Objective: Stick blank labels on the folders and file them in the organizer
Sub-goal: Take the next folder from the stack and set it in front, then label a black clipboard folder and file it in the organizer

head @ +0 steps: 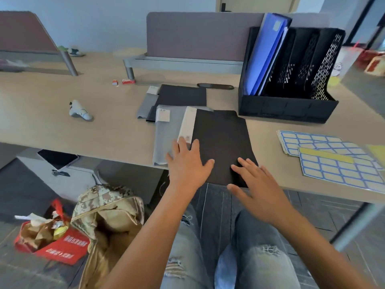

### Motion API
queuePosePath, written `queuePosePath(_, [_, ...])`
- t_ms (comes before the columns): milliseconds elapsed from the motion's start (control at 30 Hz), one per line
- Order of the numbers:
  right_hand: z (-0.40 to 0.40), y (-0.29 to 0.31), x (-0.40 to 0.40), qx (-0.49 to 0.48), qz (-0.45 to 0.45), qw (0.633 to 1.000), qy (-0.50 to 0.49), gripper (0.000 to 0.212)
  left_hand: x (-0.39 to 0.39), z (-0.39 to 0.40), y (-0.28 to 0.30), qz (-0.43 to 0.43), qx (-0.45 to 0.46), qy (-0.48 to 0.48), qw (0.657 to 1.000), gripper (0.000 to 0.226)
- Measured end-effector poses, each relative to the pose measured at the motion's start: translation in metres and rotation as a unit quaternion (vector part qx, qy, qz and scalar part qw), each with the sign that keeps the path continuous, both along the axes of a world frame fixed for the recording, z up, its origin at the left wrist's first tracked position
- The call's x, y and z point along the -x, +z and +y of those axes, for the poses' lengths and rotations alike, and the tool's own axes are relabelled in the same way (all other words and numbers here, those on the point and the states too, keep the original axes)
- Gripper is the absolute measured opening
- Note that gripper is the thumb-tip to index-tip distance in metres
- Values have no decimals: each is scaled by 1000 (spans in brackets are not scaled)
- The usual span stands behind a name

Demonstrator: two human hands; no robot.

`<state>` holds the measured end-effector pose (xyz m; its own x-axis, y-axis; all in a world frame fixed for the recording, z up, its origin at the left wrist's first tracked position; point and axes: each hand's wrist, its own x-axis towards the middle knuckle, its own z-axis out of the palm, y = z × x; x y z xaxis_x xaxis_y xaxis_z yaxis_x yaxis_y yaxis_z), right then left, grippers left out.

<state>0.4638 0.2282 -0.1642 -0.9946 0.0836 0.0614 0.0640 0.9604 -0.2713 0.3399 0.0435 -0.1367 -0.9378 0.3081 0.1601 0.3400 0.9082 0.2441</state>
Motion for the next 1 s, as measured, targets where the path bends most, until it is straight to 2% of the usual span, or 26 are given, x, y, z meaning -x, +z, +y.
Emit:
queuePosePath(133, [2,0,-3,7,2,1000,-3,84,6,0,0,-27,12,41,999,91])
queuePosePath(300, [-8,6,27,18,-16,1000,-5,71,39,-11,-3,-30,23,40,998,87])
queuePosePath(467, [-28,12,83,17,-28,999,5,69,90,-32,-3,-30,24,43,998,84])
queuePosePath(633, [-34,15,119,1,-13,1000,-2,72,131,-46,14,-92,-92,53,990,86])
queuePosePath(700, [-27,15,111,-1,-14,1000,-5,73,137,-49,15,-100,-96,54,989,83])
queuePosePath(800, [-11,10,78,4,-15,1000,-15,74,139,-50,8,-94,-47,41,994,74])
queuePosePath(900, [0,3,40,-2,-14,1000,-28,82,136,-44,6,-76,26,46,996,82])
queuePosePath(1000, [2,-3,15,-7,-12,999,-41,86,121,-30,9,-47,1,43,998,81])
